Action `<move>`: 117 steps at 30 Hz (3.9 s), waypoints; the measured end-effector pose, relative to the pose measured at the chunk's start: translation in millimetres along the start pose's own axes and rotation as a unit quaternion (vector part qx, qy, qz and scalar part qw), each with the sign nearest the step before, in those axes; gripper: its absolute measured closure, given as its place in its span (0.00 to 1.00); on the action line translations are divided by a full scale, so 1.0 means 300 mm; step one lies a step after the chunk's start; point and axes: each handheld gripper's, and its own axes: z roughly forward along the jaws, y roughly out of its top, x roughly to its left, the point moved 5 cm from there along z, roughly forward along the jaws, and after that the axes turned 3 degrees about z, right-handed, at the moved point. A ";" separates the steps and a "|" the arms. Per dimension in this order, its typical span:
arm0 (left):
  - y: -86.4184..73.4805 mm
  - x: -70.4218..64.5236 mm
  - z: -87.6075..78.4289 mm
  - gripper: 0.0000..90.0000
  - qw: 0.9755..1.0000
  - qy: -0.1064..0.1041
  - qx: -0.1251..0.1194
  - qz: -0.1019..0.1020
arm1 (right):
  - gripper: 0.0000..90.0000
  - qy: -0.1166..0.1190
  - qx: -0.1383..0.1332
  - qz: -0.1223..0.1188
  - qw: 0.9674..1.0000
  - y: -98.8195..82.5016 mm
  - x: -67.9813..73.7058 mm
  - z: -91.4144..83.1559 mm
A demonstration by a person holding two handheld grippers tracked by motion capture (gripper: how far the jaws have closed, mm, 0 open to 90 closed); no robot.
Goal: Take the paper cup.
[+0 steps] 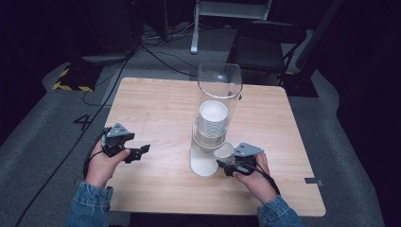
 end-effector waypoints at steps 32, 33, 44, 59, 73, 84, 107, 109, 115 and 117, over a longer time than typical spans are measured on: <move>-0.034 0.006 -0.007 0.22 1.000 0.009 0.011 -0.008 | 0.36 -0.021 -0.122 0.130 0.984 0.085 -0.243 -0.136; -0.037 0.007 -0.010 0.22 1.000 0.009 0.012 -0.007 | 0.36 -0.022 -0.124 0.130 0.984 0.088 -0.253 -0.140; -0.073 0.009 -0.027 0.22 1.000 0.018 0.021 -0.015 | 0.36 -0.049 -0.120 0.133 0.983 0.092 -0.365 -0.170; -0.096 0.007 -0.018 0.22 0.999 0.016 0.034 -0.012 | 0.35 -0.090 -0.068 0.149 0.982 0.017 -0.477 -0.080; -0.095 -0.001 -0.014 0.22 0.999 0.013 0.033 -0.013 | 0.34 -0.096 -0.038 0.139 0.985 -0.051 -0.483 0.010; -0.097 -0.001 -0.008 0.22 0.999 0.013 0.037 -0.014 | 0.33 -0.103 -0.036 0.159 0.981 -0.075 -0.478 0.037; -0.093 0.000 -0.016 0.22 0.999 0.011 0.032 -0.016 | 0.18 -0.104 -0.016 0.174 0.979 -0.087 -0.468 -0.017; -0.092 0.001 -0.015 0.22 0.999 0.010 0.032 -0.014 | 0.18 -0.101 -0.004 0.174 0.980 -0.089 -0.465 -0.039; -0.090 0.000 -0.014 0.22 0.999 0.009 0.031 -0.016 | 0.18 -0.094 -0.007 0.179 0.979 -0.087 -0.454 -0.100; -0.091 0.001 -0.015 0.22 0.999 0.008 0.032 -0.012 | 0.18 -0.092 -0.008 0.179 0.979 -0.084 -0.451 -0.122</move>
